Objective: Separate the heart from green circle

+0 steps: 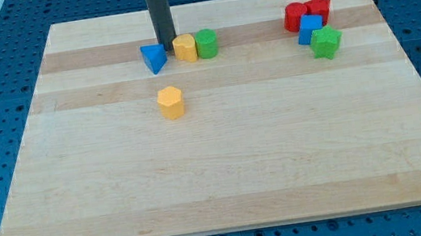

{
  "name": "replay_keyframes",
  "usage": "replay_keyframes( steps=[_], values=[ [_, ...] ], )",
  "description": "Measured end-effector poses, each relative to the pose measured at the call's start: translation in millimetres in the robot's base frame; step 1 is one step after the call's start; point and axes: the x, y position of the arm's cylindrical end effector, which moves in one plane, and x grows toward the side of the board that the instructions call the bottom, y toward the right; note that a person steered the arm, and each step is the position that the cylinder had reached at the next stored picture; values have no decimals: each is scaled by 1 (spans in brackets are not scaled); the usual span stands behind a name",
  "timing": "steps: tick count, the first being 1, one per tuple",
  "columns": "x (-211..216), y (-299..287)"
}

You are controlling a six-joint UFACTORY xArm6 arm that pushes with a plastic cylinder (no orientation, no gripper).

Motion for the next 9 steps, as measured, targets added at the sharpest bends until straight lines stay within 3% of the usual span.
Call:
replay_keyframes(
  steps=[4, 7, 9],
  values=[
    [-10, 26],
    [25, 55],
    [25, 75]
  ],
)
